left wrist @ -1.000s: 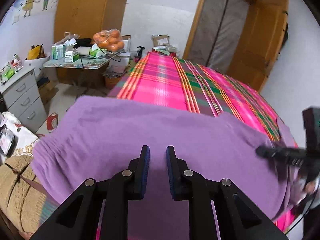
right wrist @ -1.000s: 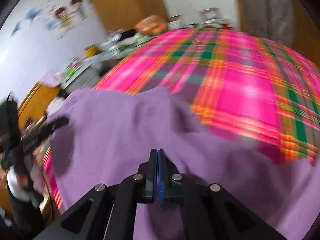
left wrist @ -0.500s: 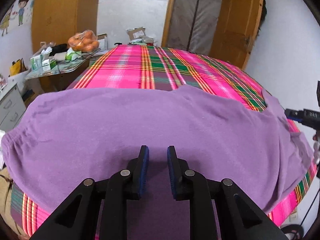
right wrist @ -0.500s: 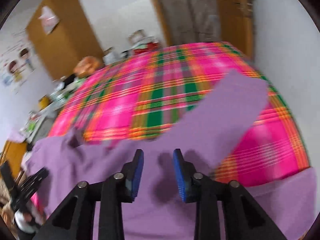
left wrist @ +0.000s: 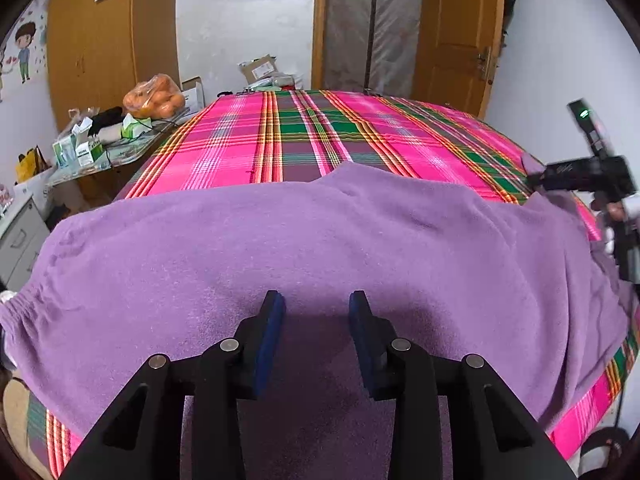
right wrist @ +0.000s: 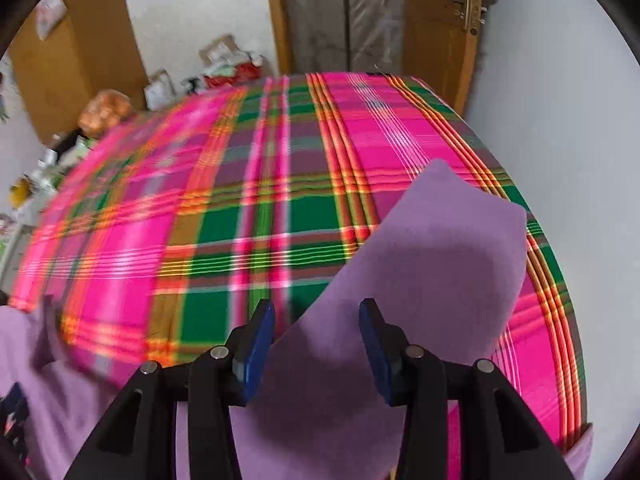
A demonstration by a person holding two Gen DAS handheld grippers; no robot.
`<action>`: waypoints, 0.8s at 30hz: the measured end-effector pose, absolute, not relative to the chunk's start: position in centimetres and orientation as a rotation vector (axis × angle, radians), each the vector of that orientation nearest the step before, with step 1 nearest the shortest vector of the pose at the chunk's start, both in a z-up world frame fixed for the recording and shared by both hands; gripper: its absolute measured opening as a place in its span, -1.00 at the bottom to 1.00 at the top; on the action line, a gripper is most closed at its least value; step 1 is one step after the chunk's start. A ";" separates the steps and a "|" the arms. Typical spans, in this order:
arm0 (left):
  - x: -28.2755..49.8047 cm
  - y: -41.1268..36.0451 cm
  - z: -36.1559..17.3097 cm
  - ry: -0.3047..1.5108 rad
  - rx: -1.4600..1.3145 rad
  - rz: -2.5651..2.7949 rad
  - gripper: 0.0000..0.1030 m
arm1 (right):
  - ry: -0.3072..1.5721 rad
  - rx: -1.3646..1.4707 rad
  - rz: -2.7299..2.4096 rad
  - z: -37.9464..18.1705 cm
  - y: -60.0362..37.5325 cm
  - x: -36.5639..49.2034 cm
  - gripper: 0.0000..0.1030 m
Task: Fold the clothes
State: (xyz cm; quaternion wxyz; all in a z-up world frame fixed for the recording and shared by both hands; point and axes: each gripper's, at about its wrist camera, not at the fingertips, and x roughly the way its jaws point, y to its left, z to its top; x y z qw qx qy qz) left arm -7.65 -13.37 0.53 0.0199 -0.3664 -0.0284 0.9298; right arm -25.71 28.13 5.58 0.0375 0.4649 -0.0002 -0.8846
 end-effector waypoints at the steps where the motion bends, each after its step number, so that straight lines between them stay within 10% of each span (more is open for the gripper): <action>1: -7.6 -13.6 0.5 -0.104 -1.132 2.880 -0.29 | 0.020 1.434 -2.719 5.3 28.0 -25.9 -0.12; 3: -7.6 -13.7 0.5 -0.116 -1.128 2.876 -0.29 | 0.063 1.449 -2.726 4.8 27.7 -26.4 -0.17; 6: -7.6 -13.7 0.4 -0.121 -1.124 2.873 -0.28 | 0.045 1.461 -2.738 4.9 28.4 -26.5 -0.90; 24: -7.3 -14.4 0.4 -0.200 -1.099 2.854 -0.27 | -0.421 1.158 -2.844 11.8 39.4 -10.7 -0.92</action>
